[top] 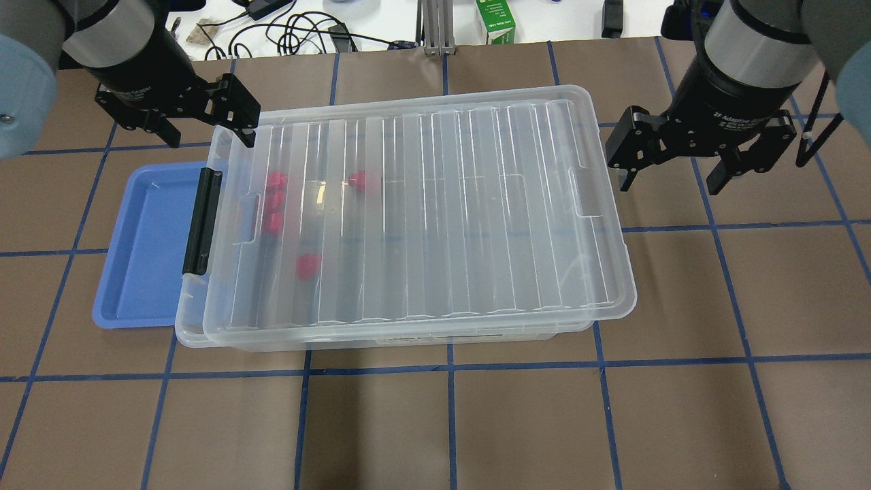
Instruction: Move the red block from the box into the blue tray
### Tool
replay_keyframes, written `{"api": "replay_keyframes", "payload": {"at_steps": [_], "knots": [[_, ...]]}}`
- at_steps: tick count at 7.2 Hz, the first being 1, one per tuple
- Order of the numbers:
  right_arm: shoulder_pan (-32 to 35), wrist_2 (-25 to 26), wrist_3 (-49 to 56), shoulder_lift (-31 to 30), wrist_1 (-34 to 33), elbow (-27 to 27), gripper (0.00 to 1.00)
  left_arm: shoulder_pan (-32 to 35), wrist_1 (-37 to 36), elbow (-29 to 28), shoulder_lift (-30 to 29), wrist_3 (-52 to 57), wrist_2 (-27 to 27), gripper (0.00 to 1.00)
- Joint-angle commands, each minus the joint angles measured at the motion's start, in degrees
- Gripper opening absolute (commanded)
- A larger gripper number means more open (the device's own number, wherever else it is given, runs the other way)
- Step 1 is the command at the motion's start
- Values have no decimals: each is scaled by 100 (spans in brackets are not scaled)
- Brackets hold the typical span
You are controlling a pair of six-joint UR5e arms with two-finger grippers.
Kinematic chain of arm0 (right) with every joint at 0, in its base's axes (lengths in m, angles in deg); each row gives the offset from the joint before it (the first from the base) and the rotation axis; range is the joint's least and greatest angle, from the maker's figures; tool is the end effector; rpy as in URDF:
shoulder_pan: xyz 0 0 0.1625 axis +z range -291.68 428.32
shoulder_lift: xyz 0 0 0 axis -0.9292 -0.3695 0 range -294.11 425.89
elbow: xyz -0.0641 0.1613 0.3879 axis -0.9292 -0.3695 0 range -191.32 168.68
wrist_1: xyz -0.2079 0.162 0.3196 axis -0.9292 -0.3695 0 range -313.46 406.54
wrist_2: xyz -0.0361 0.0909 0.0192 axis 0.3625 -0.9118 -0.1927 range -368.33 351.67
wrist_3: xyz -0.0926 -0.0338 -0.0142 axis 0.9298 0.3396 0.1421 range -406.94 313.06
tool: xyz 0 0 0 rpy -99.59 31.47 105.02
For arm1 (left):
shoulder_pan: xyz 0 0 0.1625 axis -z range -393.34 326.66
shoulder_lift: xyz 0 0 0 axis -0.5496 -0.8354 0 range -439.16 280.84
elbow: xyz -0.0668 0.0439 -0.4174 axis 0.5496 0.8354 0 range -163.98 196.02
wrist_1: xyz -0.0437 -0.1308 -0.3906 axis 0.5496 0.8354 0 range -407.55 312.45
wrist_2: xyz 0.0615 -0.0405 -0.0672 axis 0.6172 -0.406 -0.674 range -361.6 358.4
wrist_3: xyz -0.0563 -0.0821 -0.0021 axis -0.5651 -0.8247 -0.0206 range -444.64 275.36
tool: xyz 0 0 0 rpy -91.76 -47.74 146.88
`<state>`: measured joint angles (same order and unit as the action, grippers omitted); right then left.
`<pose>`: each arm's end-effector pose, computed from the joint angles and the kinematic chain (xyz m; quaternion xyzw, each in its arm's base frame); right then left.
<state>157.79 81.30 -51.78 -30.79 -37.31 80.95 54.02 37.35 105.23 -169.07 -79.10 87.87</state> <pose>0.1298 -0.4394 0.5122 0.0469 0.9988 0.0153 0.0027 -0.1110 -0.5067 0.5048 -0.0254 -0.9983 0.0522 0.0009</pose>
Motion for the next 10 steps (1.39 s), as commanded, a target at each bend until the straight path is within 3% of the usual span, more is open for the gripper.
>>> {"api": "replay_keyframes", "payload": {"at_steps": [1,4,7,10], "knots": [[0,2,0,0,9,-7,100,0,0,0,9,0,0,100],[-53,-42,-9,79,-61,63,100,0,0,0,9,0,0,100],[-97,-42,0,1095,-1061,2,100,0,0,0,9,18,0,100],[-105,-25,210,1598,-1503,63,100,0,0,0,9,17,0,100]]}}
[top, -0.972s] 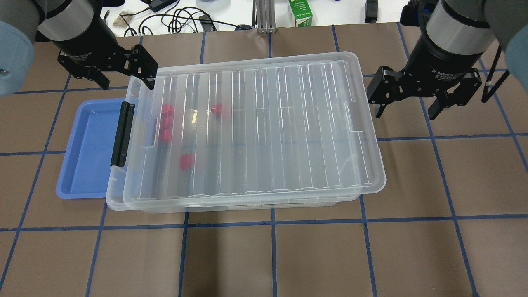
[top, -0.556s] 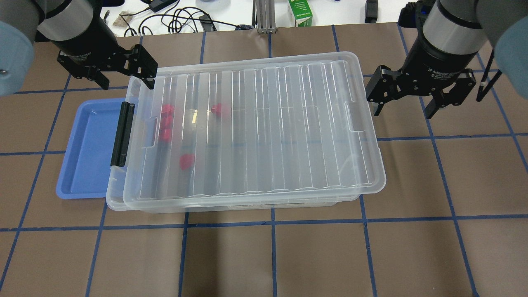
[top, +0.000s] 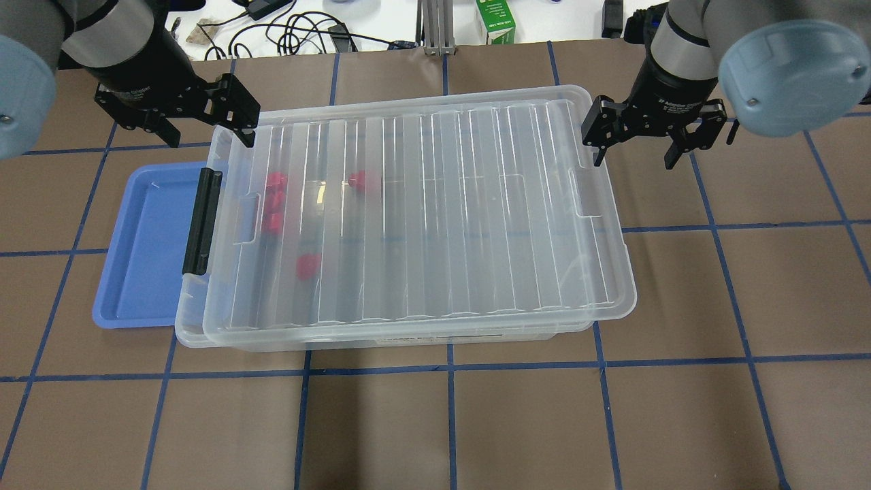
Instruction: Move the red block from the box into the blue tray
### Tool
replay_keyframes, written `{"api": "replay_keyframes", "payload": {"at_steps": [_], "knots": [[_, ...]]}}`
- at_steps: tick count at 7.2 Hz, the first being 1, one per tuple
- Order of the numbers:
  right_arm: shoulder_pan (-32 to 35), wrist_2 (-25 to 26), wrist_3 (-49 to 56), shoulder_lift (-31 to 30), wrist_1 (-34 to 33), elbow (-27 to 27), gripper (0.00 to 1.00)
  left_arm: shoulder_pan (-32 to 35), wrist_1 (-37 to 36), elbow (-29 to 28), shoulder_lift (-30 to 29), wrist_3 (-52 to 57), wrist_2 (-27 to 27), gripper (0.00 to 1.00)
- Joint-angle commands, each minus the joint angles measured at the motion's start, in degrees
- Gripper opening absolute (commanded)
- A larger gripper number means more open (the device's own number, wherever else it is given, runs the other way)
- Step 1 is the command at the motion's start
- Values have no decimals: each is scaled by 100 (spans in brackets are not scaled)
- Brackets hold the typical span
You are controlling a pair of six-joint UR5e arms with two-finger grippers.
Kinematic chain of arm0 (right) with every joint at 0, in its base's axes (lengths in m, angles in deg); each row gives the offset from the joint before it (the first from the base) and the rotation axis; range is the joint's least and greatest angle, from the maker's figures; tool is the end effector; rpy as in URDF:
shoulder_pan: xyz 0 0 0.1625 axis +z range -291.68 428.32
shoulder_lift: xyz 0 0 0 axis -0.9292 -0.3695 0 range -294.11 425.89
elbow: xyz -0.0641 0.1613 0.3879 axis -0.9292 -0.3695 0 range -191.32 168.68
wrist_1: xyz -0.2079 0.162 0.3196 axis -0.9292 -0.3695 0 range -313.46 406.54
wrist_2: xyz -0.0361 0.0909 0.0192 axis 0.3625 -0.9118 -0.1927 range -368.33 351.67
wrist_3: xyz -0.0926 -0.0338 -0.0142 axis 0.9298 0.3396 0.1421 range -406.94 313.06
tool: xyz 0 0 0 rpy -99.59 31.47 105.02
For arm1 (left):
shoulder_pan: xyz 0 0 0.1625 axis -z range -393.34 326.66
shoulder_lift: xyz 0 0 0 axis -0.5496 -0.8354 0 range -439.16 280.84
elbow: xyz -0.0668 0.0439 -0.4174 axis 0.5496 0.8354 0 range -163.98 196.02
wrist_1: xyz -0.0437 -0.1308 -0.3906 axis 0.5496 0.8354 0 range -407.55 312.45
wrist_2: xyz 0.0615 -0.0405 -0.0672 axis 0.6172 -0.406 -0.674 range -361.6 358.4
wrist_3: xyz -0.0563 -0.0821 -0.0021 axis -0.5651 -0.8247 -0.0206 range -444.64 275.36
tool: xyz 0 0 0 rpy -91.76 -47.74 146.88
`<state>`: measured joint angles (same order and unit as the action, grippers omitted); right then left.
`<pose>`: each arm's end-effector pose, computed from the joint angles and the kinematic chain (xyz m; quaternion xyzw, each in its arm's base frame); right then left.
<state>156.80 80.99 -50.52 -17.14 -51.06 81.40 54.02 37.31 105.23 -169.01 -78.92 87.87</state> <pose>0.1202 -0.5375 0.4152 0.0446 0.9988 0.0183 0.0056 -0.1110 -0.5064 0.5054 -0.0270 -0.9982 0.0531 0.0008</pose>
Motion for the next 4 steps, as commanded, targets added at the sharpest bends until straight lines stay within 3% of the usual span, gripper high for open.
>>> {"api": "replay_keyframes", "payload": {"at_steps": [1,4], "knots": [[-7,6,94,339,-127,9,100,0,4,0,3,0,0,100],[-7,6,164,516,-127,18,100,0,4,0,-6,0,0,100]]}}
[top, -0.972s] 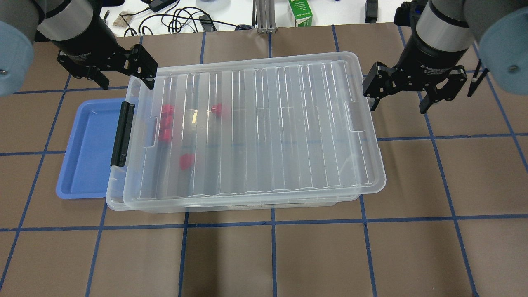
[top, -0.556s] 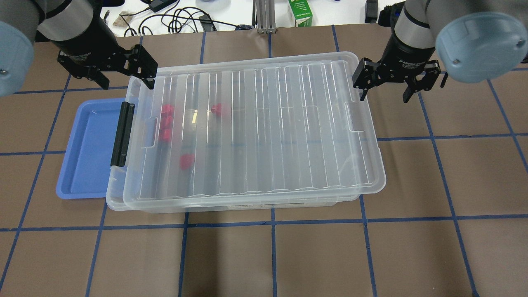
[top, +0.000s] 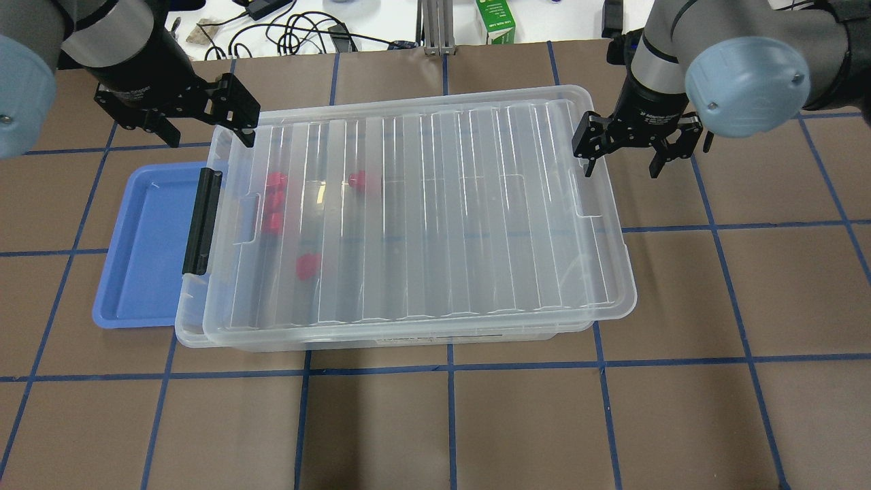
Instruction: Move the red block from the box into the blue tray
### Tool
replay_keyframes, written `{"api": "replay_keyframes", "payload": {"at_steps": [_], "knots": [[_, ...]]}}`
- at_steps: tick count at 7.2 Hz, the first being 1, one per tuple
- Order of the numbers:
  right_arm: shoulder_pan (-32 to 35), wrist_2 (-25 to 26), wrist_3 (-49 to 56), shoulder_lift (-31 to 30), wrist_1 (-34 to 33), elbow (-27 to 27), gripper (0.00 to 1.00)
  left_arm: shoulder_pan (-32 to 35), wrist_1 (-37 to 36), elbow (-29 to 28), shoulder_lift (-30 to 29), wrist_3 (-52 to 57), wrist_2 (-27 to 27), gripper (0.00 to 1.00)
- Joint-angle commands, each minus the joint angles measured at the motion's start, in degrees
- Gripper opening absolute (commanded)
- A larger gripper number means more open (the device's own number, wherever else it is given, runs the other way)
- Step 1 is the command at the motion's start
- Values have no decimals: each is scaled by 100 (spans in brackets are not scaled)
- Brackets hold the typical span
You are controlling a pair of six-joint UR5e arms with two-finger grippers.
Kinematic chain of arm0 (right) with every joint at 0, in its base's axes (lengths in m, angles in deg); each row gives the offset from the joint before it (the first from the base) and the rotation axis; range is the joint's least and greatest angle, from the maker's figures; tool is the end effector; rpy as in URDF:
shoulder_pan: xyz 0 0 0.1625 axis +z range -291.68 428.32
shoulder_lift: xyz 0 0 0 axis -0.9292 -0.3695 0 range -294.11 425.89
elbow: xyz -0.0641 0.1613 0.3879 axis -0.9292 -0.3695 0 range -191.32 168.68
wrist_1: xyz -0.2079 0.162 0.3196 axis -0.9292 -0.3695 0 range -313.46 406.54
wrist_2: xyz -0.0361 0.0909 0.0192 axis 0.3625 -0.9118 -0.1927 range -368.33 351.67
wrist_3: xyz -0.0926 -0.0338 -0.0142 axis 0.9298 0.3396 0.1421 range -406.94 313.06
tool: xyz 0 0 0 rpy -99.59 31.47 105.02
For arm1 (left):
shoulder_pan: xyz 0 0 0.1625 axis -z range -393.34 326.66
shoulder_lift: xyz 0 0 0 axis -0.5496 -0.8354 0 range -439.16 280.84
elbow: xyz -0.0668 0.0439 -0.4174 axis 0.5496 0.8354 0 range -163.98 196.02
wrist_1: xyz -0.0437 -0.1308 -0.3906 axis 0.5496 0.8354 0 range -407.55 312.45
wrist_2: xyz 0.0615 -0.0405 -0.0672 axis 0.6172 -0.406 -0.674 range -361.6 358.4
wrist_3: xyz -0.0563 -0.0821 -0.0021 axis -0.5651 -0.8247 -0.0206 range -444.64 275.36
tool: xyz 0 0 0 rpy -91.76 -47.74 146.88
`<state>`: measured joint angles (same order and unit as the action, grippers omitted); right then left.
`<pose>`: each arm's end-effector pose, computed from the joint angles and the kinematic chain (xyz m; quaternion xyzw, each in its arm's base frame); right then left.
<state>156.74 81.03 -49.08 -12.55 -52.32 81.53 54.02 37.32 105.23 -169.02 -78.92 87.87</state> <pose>0.1190 -0.5581 0.3725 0.0327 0.9983 0.0484 0.0053 -0.1110 -0.5064 0.5053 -0.0270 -0.9982 0.0529 0.0008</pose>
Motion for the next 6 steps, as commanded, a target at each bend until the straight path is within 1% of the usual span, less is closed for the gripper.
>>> {"api": "replay_keyframes", "payload": {"at_steps": [1,3,6], "knots": [[0,2,20,109,-10,5,100,0,-5,0,4,-17,0,100],[0,2,12,284,-177,5,100,0,4,0,4,-17,0,100],[-9,29,20,312,-177,-4,100,0,-5,0,-5,-18,0,100]]}}
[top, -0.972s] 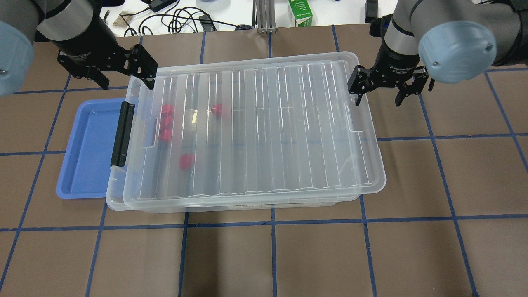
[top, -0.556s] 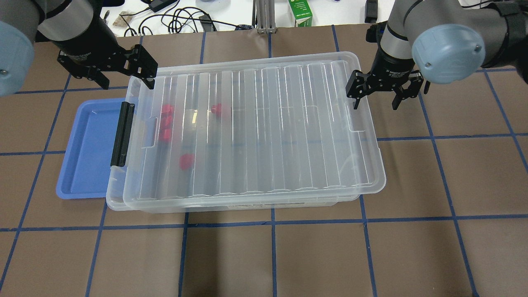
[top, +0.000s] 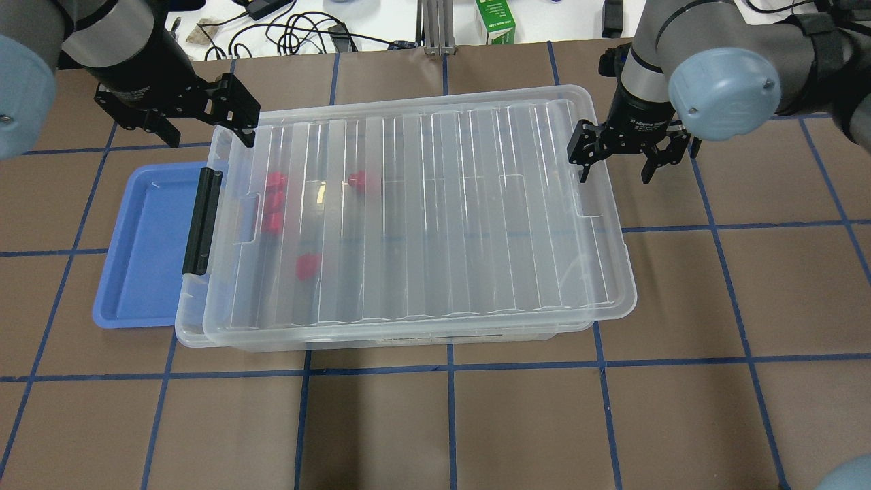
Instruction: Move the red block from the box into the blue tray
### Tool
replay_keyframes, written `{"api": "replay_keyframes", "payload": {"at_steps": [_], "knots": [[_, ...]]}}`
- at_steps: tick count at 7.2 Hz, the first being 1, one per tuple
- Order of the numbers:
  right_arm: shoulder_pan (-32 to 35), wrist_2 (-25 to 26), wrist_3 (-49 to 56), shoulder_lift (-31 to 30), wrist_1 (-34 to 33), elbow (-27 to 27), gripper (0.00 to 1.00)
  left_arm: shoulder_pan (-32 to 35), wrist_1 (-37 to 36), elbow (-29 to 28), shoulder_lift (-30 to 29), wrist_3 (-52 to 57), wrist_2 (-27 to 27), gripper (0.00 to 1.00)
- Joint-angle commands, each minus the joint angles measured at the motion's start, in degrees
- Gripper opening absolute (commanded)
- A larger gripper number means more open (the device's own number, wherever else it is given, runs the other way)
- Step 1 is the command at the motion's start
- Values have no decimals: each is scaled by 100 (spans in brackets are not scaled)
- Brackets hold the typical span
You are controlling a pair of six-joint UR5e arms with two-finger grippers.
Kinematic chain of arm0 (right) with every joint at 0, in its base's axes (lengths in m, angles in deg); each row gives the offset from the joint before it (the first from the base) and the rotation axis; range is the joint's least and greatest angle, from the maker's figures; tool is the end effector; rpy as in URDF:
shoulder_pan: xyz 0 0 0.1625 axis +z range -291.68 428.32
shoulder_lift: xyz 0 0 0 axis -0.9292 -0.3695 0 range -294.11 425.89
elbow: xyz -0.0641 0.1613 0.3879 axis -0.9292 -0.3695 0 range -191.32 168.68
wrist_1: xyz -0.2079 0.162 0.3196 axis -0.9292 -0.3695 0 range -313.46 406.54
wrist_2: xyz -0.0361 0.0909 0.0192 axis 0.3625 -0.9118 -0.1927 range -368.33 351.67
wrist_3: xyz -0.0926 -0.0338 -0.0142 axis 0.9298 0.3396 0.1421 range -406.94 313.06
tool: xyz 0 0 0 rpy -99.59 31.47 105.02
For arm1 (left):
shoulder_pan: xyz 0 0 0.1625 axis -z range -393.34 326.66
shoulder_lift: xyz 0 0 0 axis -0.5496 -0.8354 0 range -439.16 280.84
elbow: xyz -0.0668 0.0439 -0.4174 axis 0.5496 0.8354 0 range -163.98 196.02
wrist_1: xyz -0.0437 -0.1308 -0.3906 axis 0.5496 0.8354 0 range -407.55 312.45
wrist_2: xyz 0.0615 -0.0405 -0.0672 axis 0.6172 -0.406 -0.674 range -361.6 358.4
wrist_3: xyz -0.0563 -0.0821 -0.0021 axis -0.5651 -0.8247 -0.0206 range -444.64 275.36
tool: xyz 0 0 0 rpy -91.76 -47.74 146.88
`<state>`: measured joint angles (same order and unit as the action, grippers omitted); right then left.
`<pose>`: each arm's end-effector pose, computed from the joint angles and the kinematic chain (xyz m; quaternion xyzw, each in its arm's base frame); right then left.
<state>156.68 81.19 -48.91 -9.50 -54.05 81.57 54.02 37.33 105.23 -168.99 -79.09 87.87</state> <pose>0.1178 -0.5718 0.3449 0.0317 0.9977 0.0602 0.0040 -0.1110 -0.5062 0.5056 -0.0255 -0.9983 0.0531 0.0008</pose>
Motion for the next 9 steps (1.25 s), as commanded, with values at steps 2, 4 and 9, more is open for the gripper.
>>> {"api": "replay_keyframes", "payload": {"at_steps": [2,4,9], "knots": [[-125,231,64,16,-4,1,100,0,2,0,1,-1,0,100],[-345,233,214,16,14,-7,100,0,-7,0,-7,-1,0,100],[-810,250,932,16,5,-51,100,0,2,0,1,52,0,100]]}}
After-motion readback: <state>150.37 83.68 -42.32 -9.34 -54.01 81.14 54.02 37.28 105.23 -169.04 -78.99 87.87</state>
